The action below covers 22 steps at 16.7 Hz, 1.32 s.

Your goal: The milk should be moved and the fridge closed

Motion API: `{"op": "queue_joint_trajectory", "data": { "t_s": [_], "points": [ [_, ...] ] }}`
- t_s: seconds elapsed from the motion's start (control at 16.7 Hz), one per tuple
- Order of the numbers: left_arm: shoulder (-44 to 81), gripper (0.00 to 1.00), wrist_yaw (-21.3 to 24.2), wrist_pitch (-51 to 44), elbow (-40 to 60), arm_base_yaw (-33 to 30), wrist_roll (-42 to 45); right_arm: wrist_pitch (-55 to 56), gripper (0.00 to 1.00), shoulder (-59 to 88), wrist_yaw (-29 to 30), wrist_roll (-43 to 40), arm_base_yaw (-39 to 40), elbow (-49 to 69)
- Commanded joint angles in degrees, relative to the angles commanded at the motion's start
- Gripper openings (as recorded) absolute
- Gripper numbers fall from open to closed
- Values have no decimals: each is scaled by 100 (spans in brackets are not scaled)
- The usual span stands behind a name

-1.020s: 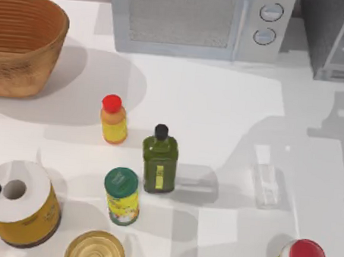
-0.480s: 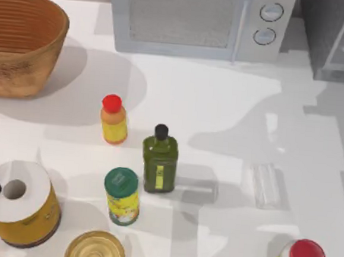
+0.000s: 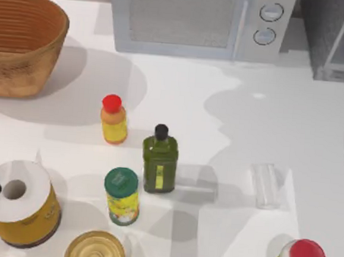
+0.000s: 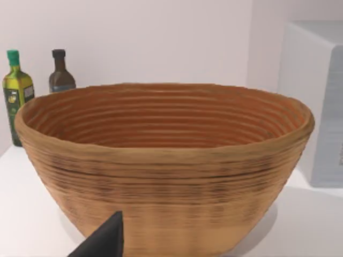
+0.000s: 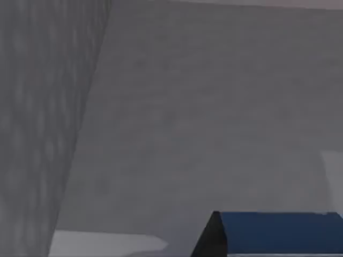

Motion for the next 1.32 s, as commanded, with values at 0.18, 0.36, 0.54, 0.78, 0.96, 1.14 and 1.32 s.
{"op": "queue_joint_trajectory", "data": {
  "t_s": [0.18, 0.36, 0.54, 0.78, 0.96, 1.14, 1.32],
  "points": [
    [0, 100, 0, 0, 0, 0, 0, -1109, 0, 468, -81, -62, -258, 1081],
    [0, 100, 0, 0, 0, 0, 0, -1676, 0, 719, -135, -76, -420, 1647],
    [0, 100, 0, 0, 0, 0, 0, -1756, 0, 758, -145, -75, -443, 1727],
    [0, 100, 0, 0, 0, 0, 0, -1749, 0, 742, -142, -70, -426, 1719],
    [0, 100, 0, 0, 0, 0, 0, -1756, 0, 758, -145, -75, -443, 1727],
    [0, 100, 0, 0, 0, 0, 0, -1756, 8, 758, -145, -75, -443, 1727],
    [0, 100, 0, 0, 0, 0, 0, -1756, 30, 758, -145, -75, -443, 1727]
  ]
}}
